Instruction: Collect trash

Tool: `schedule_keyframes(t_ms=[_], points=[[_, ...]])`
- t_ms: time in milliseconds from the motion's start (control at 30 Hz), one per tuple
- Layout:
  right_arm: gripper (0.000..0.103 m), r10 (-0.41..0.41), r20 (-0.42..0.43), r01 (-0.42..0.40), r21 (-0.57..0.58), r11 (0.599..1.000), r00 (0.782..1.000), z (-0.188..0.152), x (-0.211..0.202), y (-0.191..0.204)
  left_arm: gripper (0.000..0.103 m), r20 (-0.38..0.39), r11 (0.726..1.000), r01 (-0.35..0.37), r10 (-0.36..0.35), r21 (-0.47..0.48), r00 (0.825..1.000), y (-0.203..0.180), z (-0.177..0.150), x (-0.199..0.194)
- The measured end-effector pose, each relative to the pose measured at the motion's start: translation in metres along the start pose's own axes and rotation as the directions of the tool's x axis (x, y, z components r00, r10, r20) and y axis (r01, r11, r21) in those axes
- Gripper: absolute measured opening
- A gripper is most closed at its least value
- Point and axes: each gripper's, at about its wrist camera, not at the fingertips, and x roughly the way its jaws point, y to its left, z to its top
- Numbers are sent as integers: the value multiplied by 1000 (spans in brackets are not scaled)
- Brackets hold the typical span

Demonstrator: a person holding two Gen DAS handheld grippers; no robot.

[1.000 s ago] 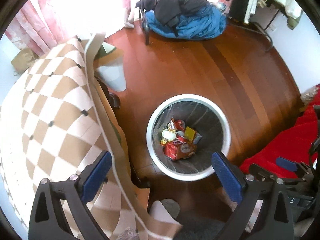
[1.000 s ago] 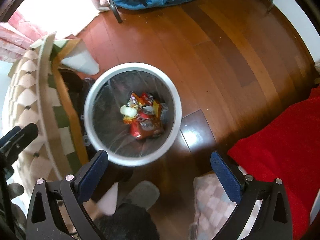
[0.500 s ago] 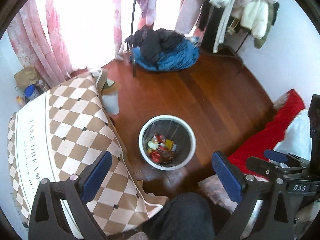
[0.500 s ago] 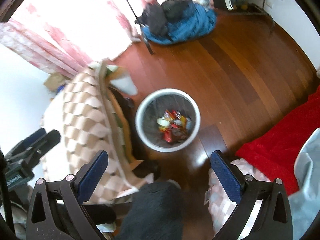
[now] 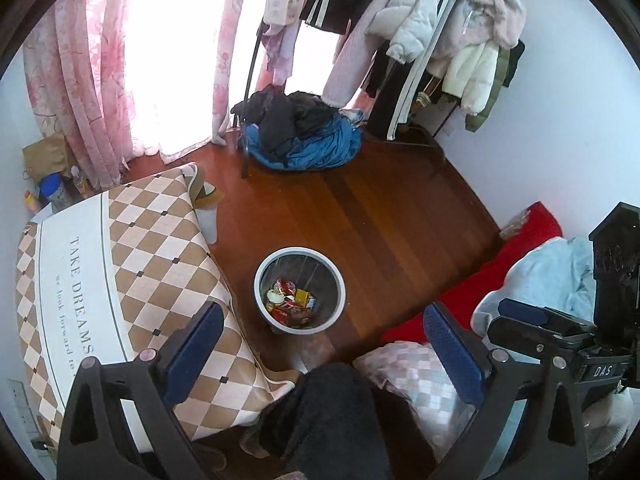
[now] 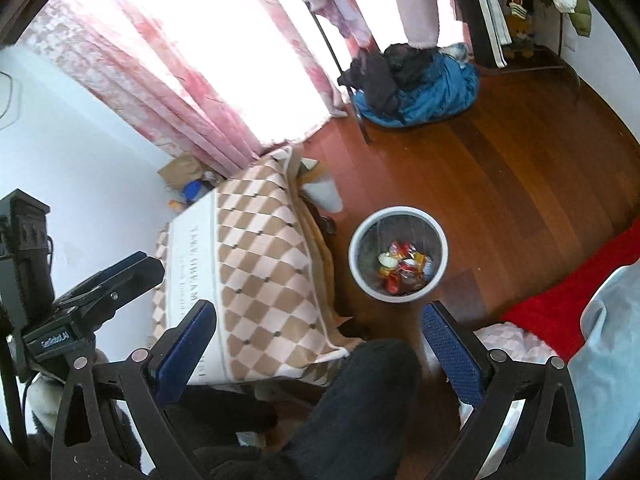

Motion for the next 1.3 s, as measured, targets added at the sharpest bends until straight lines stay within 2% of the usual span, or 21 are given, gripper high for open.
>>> schedule_keyframes(t_ms=[267, 833, 1300], points=[[103, 21, 19, -20, -36, 999, 1000, -7, -29, 21, 102, -1, 999, 45, -45, 8, 999, -3, -11, -26], [103, 42, -4, -42, -64, 997, 999, -10, -31, 40, 103, 25, 998, 66, -66, -1, 998, 10, -16, -42], [103, 37, -3, -37, -69, 997, 999, -11, -33, 45, 103, 16, 996, 93, -93, 16, 995, -1, -20, -46]])
